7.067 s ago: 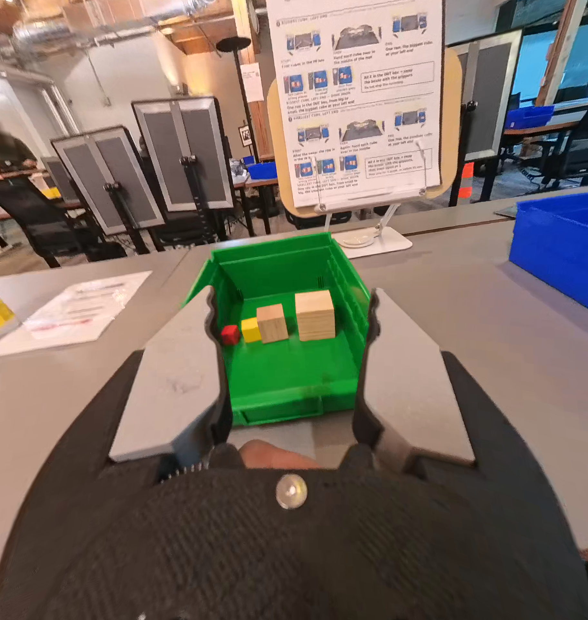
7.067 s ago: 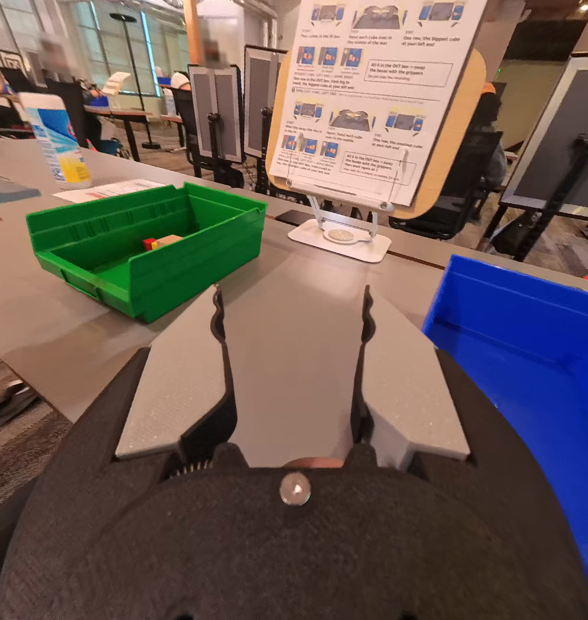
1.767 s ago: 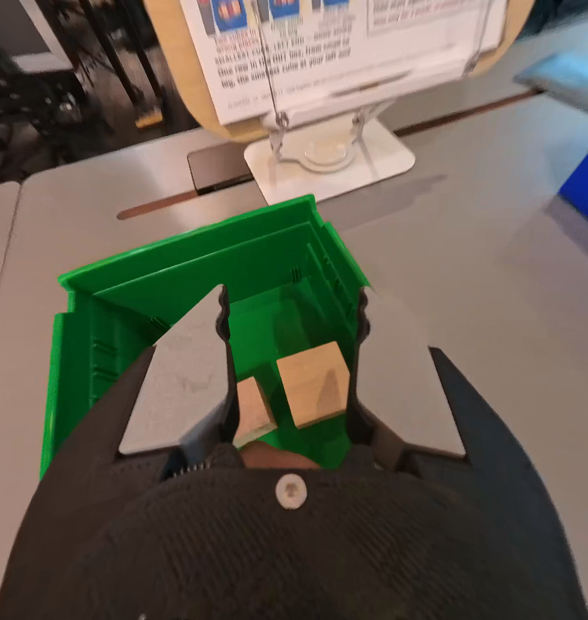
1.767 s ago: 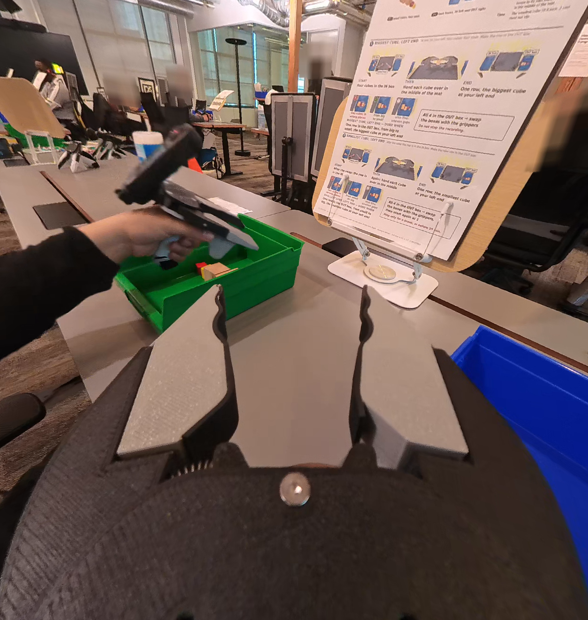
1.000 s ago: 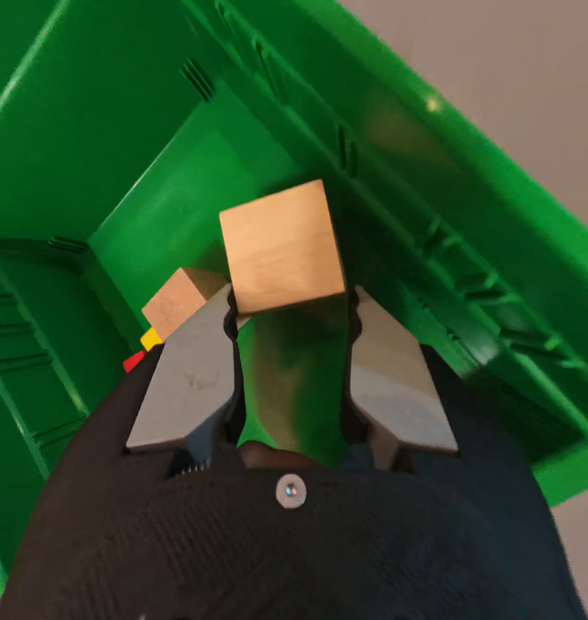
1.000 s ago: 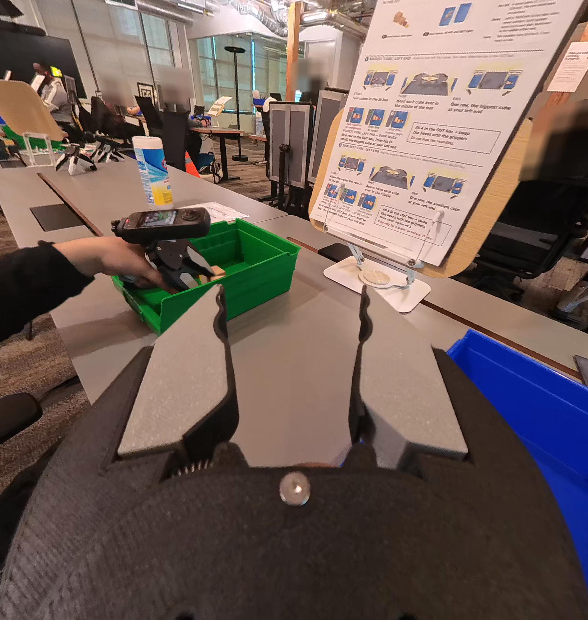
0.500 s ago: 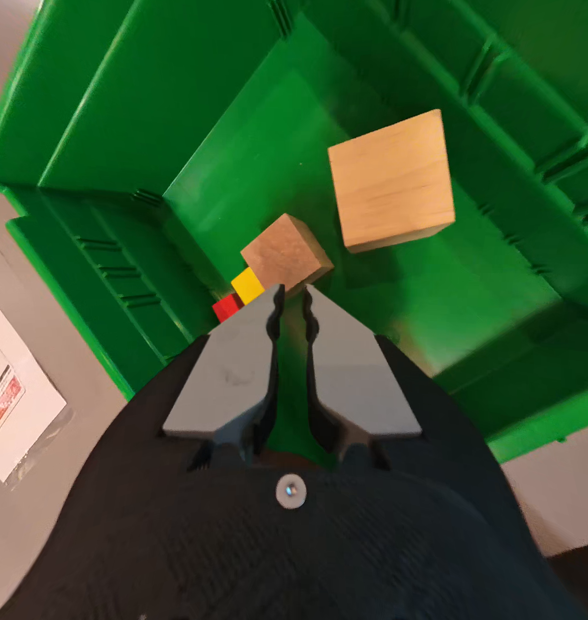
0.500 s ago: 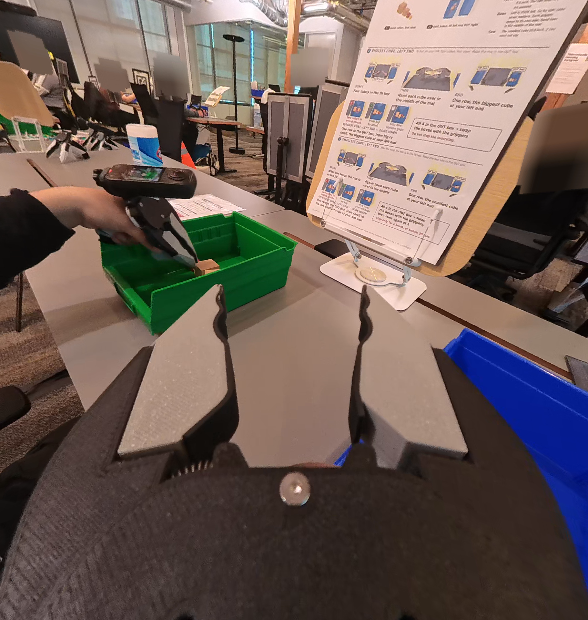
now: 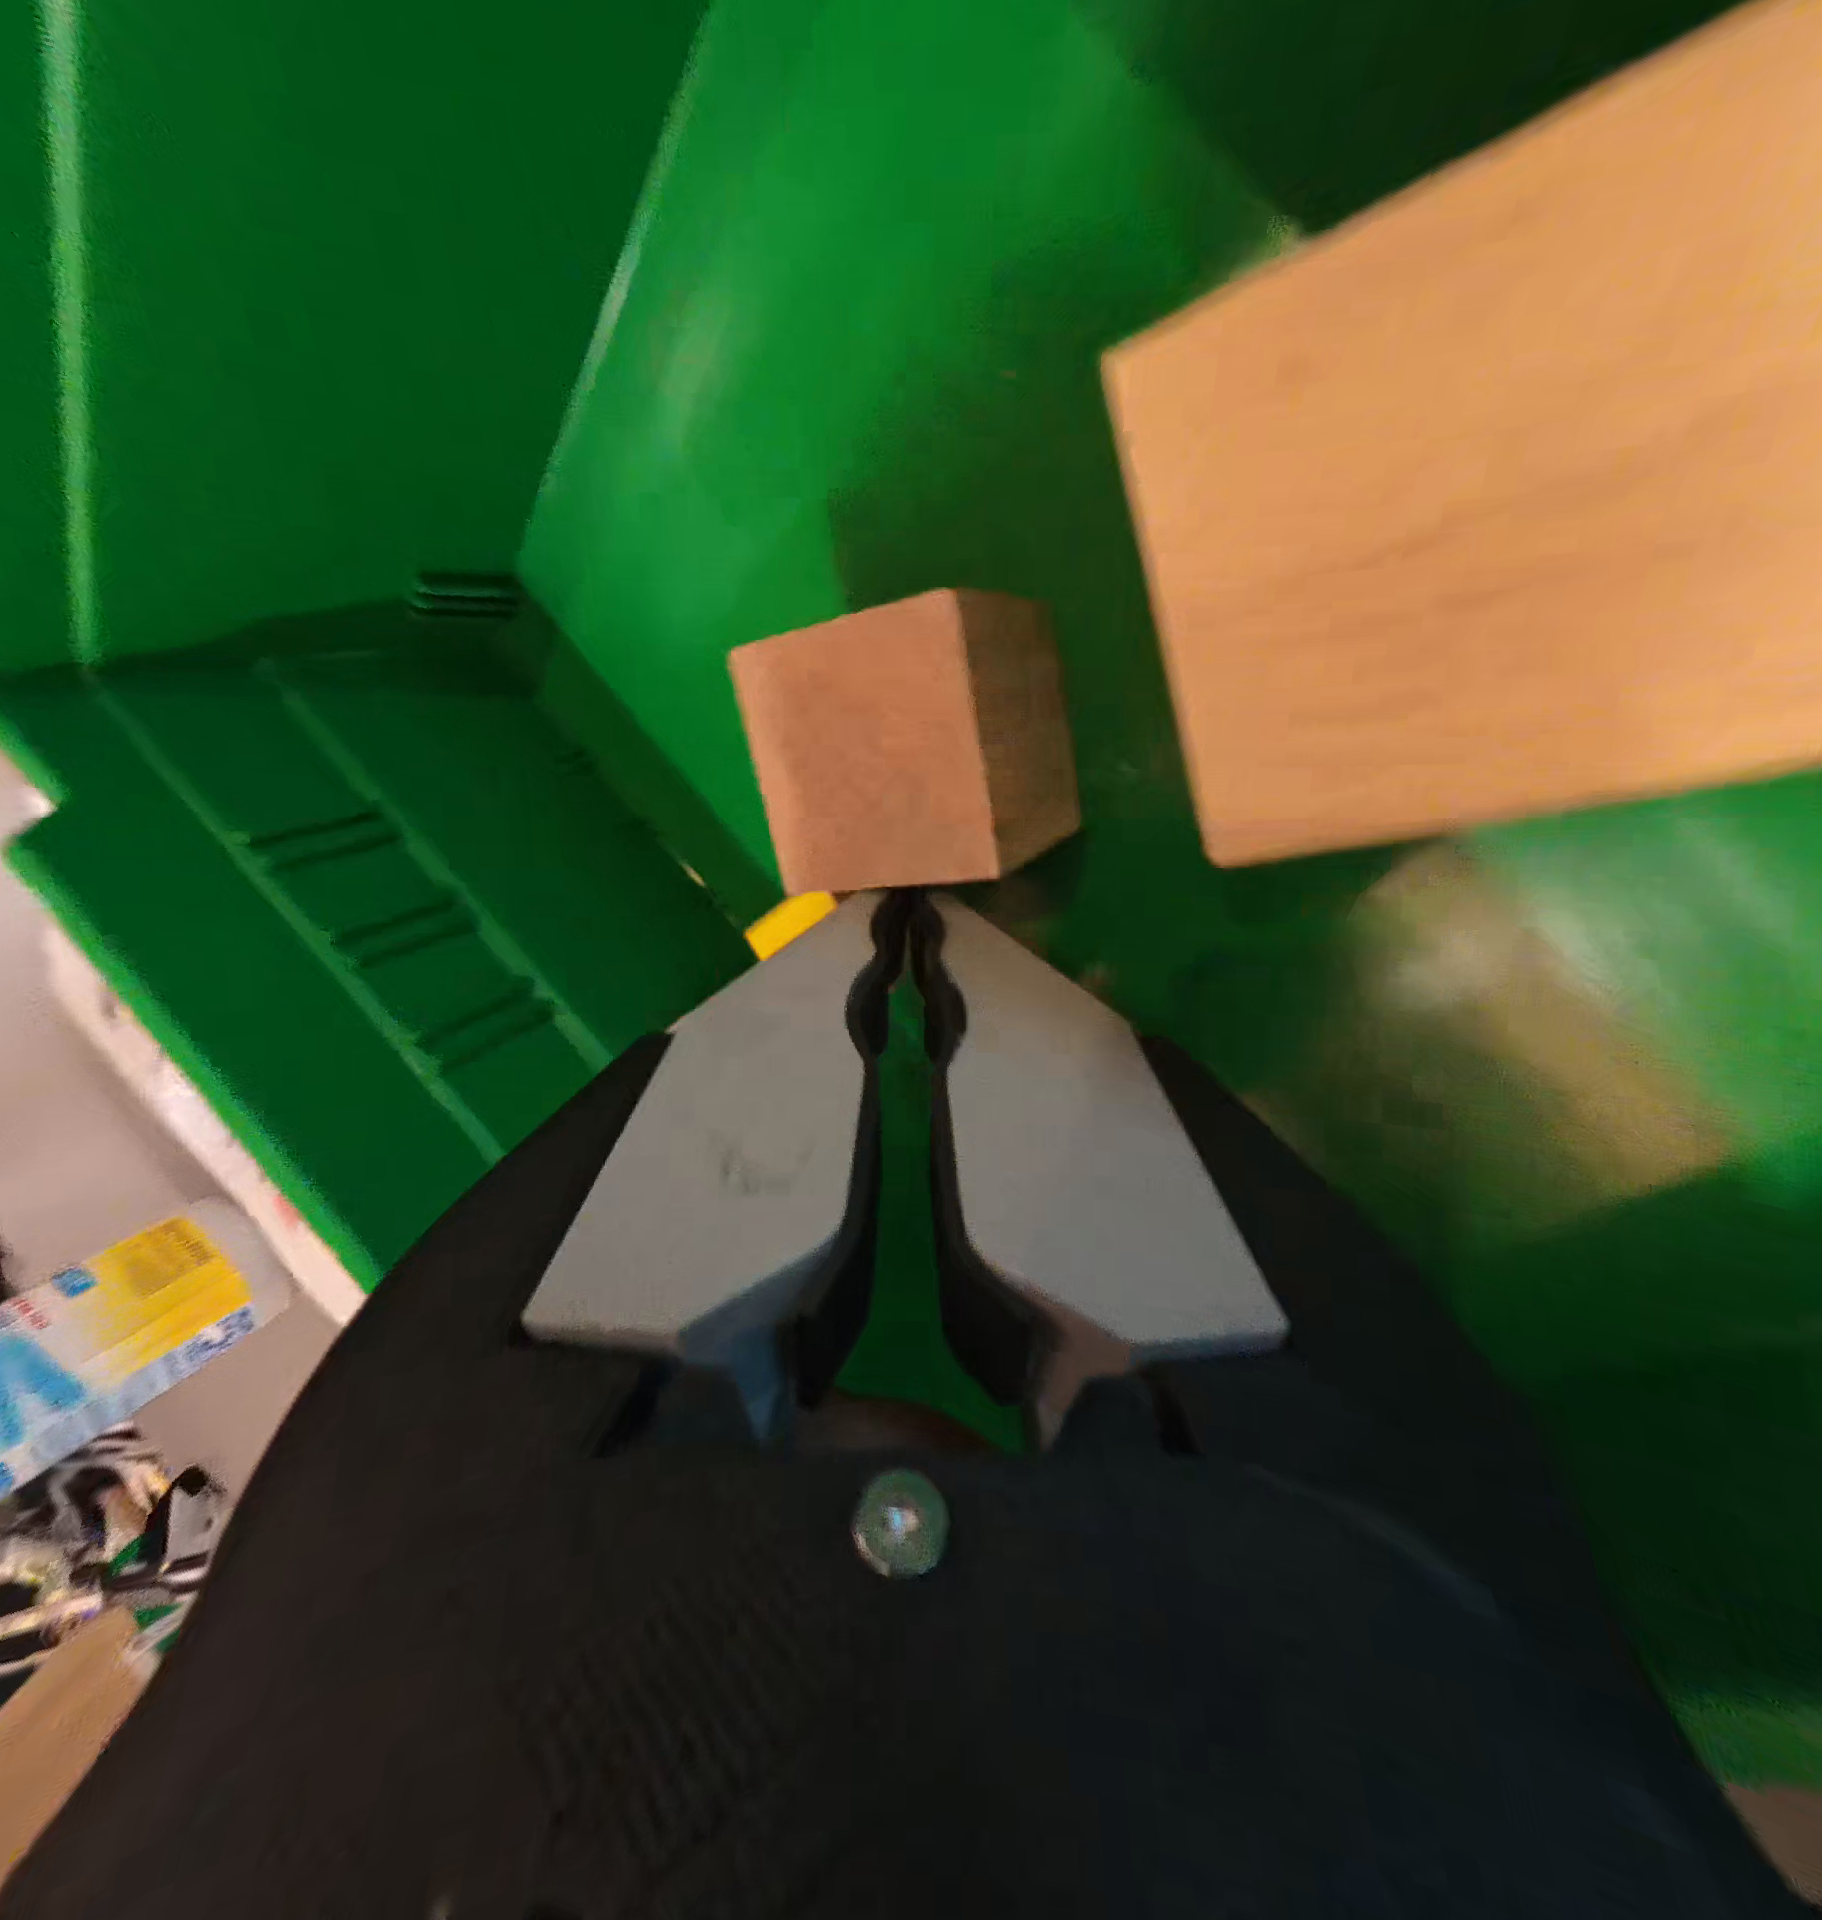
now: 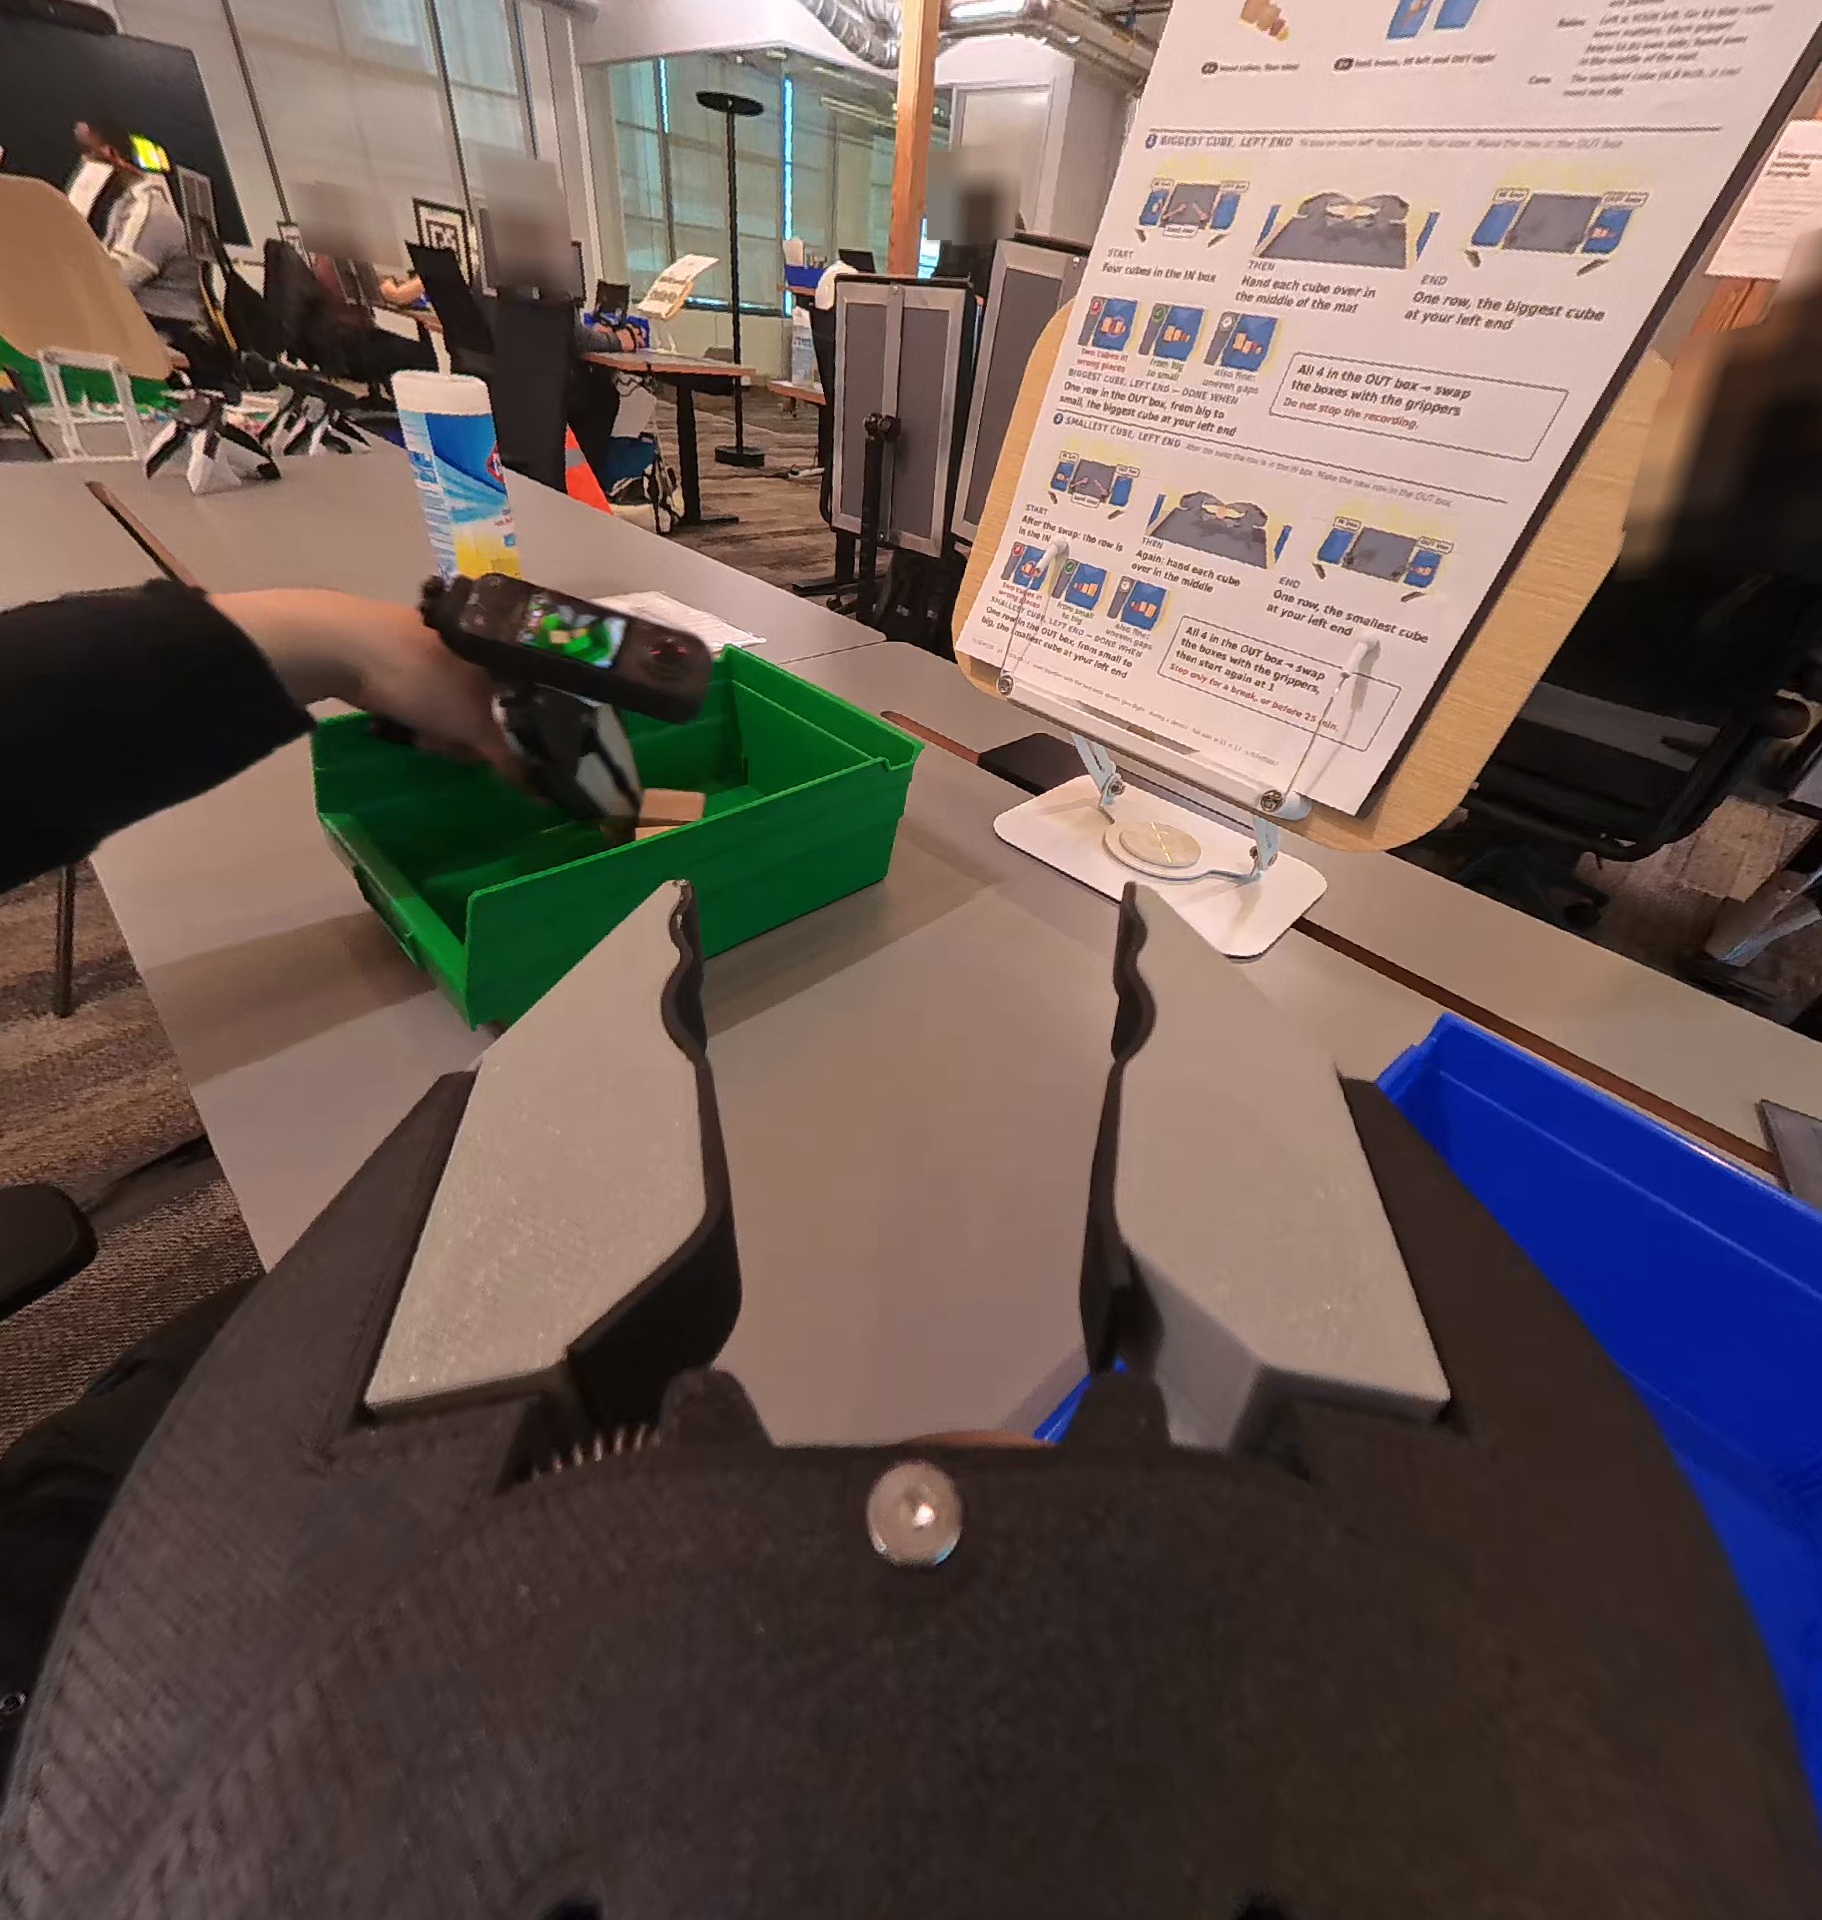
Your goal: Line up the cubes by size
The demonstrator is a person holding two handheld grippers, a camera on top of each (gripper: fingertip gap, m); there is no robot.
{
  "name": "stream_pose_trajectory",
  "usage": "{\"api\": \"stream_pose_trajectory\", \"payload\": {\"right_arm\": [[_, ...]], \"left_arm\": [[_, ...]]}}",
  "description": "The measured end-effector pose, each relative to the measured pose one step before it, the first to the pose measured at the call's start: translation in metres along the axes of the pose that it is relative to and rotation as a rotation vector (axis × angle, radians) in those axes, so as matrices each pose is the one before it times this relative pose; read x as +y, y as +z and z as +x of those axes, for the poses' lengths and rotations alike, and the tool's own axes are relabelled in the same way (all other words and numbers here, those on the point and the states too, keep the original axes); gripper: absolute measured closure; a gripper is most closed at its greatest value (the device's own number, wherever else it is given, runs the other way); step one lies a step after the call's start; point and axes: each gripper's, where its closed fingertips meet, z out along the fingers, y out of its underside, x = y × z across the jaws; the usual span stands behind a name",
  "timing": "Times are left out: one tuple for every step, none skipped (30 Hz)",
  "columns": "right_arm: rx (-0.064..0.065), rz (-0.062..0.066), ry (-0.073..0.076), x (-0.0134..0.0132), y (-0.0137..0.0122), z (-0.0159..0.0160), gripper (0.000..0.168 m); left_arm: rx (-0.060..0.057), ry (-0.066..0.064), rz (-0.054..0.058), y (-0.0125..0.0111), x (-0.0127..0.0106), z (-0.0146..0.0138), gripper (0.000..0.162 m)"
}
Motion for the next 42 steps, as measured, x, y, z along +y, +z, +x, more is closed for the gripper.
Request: {"api": "stream_pose_trajectory", "payload": {"right_arm": [[-0.001, -0.0004, 0.0008, 0.00029, 0.00029, 0.00043, 0.09], [-0.0017, -0.0008, 0.0004, 0.00034, 0.00021, 0.00028, 0.091], [-0.0038, -0.0015, -0.0007, 0.00044, 0.00015, 0.00005, 0.091], [-0.0048, -0.0031, -0.0023, 0.00073, 0.00011, -0.00025, 0.092], [-0.002, -0.0039, -0.0032, 0.00063, -0.00012, -0.00003, 0.092], [0.0013, -0.0021, -0.0038, 0.00033, -0.00051, 0.00044, 0.092], [0.0035, 0.0009, -0.003, -0.00025, -0.00062, 0.00078, 0.092], [0.0029, 0.0036, -0.0008, -0.00078, -0.00071, 0.00072, 0.092], [0.0005, 0.0042, 0.0017, -0.00073, -0.00052, 0.00059, 0.092], [-0.0003, 0.0032, 0.0026, -0.00061, -0.00037, 0.0004, 0.092], [0.0006, 0.0019, 0.0024, -0.0003, 0.0, 0.00048, 0.092], [0.0002, 0.0, 0.0019, 0.00012, 0.00027, 0.0003, 0.093], [-0.001, -0.0019, 0.0012, 0.00041, 0.00052, -0.00017, 0.092], [-0.0016, -0.0026, -0.0001, 0.00055, 0.00052, -0.00066, 0.092], [-0.0009, -0.0022, -0.0015, 0.00034, 0.00063, -0.00086, 0.092], [-0.0011, -0.002, -0.0029, 0.00018, 0.00051, -0.00117, 0.092], [-0.0018, -0.002, -0.0037, 0.00005, 0.00042, -0.00152, 0.092], [-0.0013, -0.0017, -0.0044, -0.00009, 0.00025, -0.00151, 0.092], [0.0001, -0.0019, -0.0054, 0.00005, 0.00002, -0.00123, 0.093], [0.0016, -0.0022, -0.0061, 0.00004, -0.00002, -0.00059, 0.093], [0.0025, -0.0019, -0.0057, 0.0001, -0.00041, -0.00001, 0.092], [0.0039, -0.0009, -0.0042, -0.00005, -0.00061, 0.00059, 0.092], [0.0047, 0.001, -0.0025, -0.0003, -0.00088, 0.00109, 0.092], [0.0038, 0.0026, 0.0004, -0.00039, -0.001, 0.0015, 0.093], [0.002, 0.0036, 0.0035, -0.00048, -0.00081, 0.00156, 0.093], [0.0004, 0.0032, 0.0051, -0.0003, -0.00081, 0.00143, 0.093], [0.0006, 0.0017, 0.0048, 0.00006, -0.00053, 0.00146, 0.093], [0.0015, 0.0009, 0.0038, 0.0, -0.00026, 0.00146, 0.093], [0.001, 0.0007, 0.0029, 0.00014, -0.00008, 0.00097, 0.093], [-0.0005, 0.0, 0.0017, 0.00007, -0.00003, 0.0003, 0.093], [-0.0016, -0.0013, 0.0, 0.00023, 0.00025, -0.00044, 0.093], [-0.0012, -0.0015, -0.0023, 0.00008, 0.00026, -0.00072, 0.093], [-0.0011, -0.0006, -0.0041, -0.00013, 0.00039, -0.0012, 0.093], [-0.0015, -0.0003, -0.0047, -0.00031, 0.00046, -0.00148, 0.093], [-0.0024, -0.0015, -0.0043, 0.00003, 0.00067, -0.00159, 0.093], [-0.0025, -0.003, -0.0039, 0.0004, 0.00067, -0.00171, 0.093], [-0.0018, -0.0039, -0.0041, 0.00053, 0.00072, -0.00144, 0.093], [-0.0009, -0.0035, -0.0044, 0.00051, 0.00039, -0.00129, 0.093], [0.0002, -0.0031, -0.0046, 0.00034, -0.00002, -0.00083, 0.093], [0.0013, -0.0019, -0.004, 0.00004, -0.0003, -0.00049, 0.093], [0.0019, 0.0014, -0.0039, -0.00052, -0.0007, -0.00024, 0.093], [0.0024, 0.0029, -0.0039, -0.00082, -0.00112, 0.00018, 0.093]], "left_arm": [[-0.0229, -0.0141, 0.0099, 0.00166, -0.00525, -0.00702, 0.162], [-0.0168, -0.0195, 0.0216, 0.00054, -0.0067, -0.00583, 0.162], [-0.0024, -0.0225, 0.0253, -0.0004, -0.00658, -0.00332, 0.162], [0.0154, -0.0195, 0.018, -0.00148, -0.00464, 0.00008, 0.162], [0.0287, -0.0061, 0.0048, -0.00221, -0.00164, 0.00283, 0.162], [0.0348, 0.0121, -0.009, -0.00266, 0.00192, 0.00492, 0.162], [0.0337, 0.0248, -0.0235, -0.0025, 0.00526, 0.00578, 0.162], [0.0173, 0.0273, -0.0338, -0.0019, 0.0076, 0.00396, 0.162], [0.0048, 0.0253, -0.0415, -0.00119, 0.00909, 0.00217, 0.162], [0.0028, 0.0244, -0.0477, -0.00047, 0.01005, 0.00207, 0.162], [-0.0072, 0.0254, -0.0397, 0.00016, 0.00853, 0.00104, 0.162], [-0.0147, 0.0231, -0.025, 0.00043, 0.00557, 0.0001, 0.162], [-0.0079, 0.0137, -0.0164, 0.00038, 0.00348, 0.00086, 0.162], [-0.002, 0.005, -0.0078, 0.00048, 0.00129, 0.00098, 0.162], [-0.0115, -0.0006, 0.0055, 0.00059, -0.00156, -0.00118, 0.162], [-0.0219, -0.0082, 0.0129, 0.00099, -0.00347, -0.00367, 0.162], [-0.0225, -0.0133, 0.0117, 0.00151, -0.00389, -0.00474, 0.162], [-0.021, -0.0148, 0.0116, 0.00208, -0.00416, -0.00465, 0.162], [-0.0177, -0.0145, 0.0151, 0.00223, -0.00482, -0.00423, 0.162], [-0.0136, -0.0176, 0.0188, 0.00212, -0.00525, -0.004, 0.162], [-0.0138, -0.0269, 0.0214, 0.00139, -0.00538, -0.0048, 0.162], [-0.0124, -0.0352, 0.0213, 0.00004, -0.00496, -0.00512, 0.162], [-0.0043, -0.0302, 0.0188, -0.00136, -0.00417, -0.00379, 0.162], [0.0036, -0.0155, 0.0205, -0.00291, -0.00366, -0.0016, 0.162], [0.0091, -0.0022, 0.0203, -0.00395, -0.00286, 0.0002, 0.162], [0.0106, 0.0054, 0.0141, -0.00452, -0.00152, 0.00129, 0.161], [0.0093, 0.0107, 0.0062, -0.00481, -0.00002, 0.00156, 0.161], [0.0126, 0.0172, -0.0027, -0.00457, 0.00162, 0.00261, 0.16], [0.0225, 0.0253, -0.0092, -0.00443, 0.00301, 0.00511, 0.16], [0.0301, 0.0336, -0.01, -0.00416, 0.00336, 0.00746, 0.16], [0.0312, 0.0393, -0.0067, -0.00359, 0.00283, 0.00882, 0.162], [0.0306, 0.0403, -0.0053, -0.00263, 0.00212, 0.0097, 0.162], [0.0257, 0.036, -0.0011, -0.00129, 0.00043, 0.00962, 0.162], [0.0214, 0.0274, 0.0045, 0.00022, -0.0017, 0.00907, 0.162], [0.0089, 0.0149, 0.0075, 0.00118, -0.00335, 0.00646, 0.162], [-0.0156, 0.0039, 0.0084, 0.00199, -0.00462, 0.00117, 0.16], [-0.0433, -0.0083, 0.0103, 0.00204, -0.0053, -0.00473, 0.159], [-0.0539, -0.0193, 0.008, 0.00223, -0.00471, -0.00812, 0.159], [-0.0546, -0.0276, 0.002, 0.00242, -0.00332, -0.00972, 0.159], [-0.0541, -0.0315, -0.0005, 0.00241, -0.00217, -0.011, 0.159], [-0.0546, -0.0356, 0.0043, 0.00164, -0.00213, -0.01215, 0.162], [-0.0603, -0.0446, 0.0186, 0.00058, -0.00399, -0.01386, 0.16]]}}
